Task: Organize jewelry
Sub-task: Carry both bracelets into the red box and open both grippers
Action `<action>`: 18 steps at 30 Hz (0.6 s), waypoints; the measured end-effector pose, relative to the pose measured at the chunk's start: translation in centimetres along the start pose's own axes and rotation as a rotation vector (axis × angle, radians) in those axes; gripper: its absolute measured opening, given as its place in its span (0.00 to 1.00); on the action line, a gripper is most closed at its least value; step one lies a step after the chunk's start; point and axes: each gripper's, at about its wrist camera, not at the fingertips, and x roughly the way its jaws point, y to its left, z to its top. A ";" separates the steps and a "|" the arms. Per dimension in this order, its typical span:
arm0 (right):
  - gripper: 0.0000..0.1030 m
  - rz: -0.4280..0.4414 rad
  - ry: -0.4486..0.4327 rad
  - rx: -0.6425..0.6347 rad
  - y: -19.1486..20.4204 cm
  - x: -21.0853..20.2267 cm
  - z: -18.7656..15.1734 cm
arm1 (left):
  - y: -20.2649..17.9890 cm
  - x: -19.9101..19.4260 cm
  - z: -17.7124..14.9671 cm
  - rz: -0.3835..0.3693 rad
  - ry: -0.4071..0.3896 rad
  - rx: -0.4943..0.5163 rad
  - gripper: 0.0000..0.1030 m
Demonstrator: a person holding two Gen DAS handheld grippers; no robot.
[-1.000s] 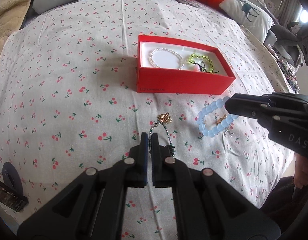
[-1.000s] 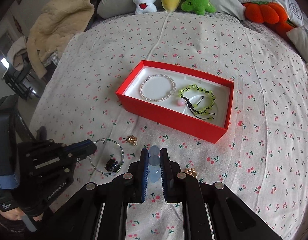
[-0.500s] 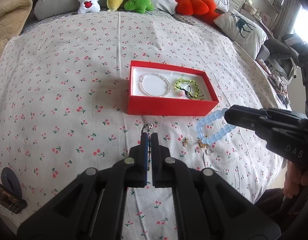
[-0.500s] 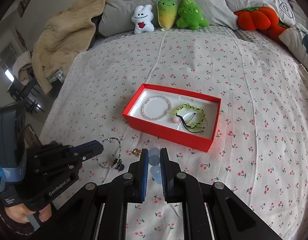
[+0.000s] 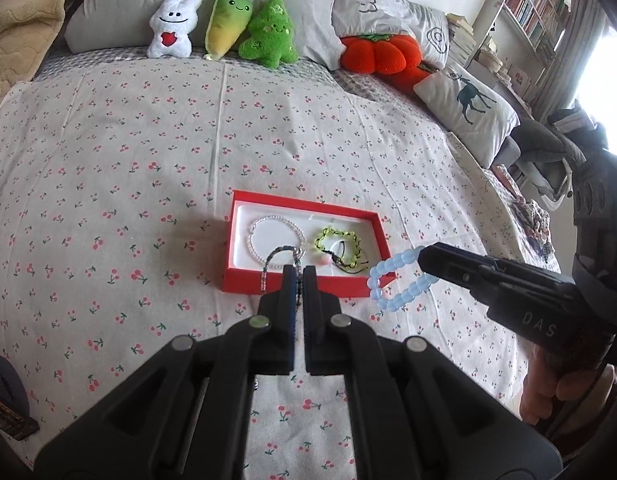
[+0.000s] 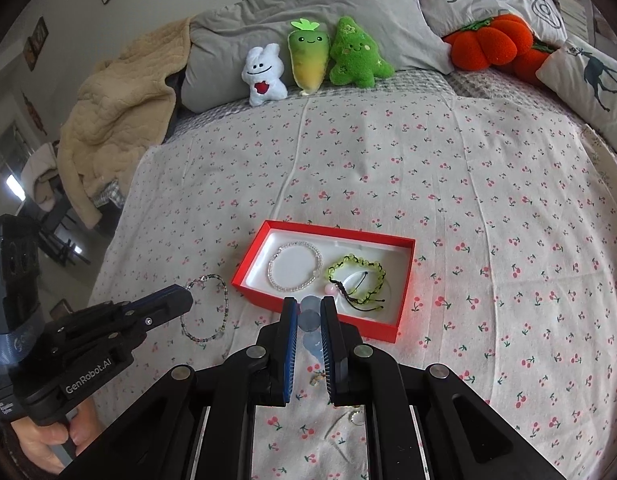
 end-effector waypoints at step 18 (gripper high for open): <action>0.11 -0.031 -0.080 0.123 -4.2 2.1 3.3 | -1.5 7.8 3.0 -0.098 0.032 -0.079 0.03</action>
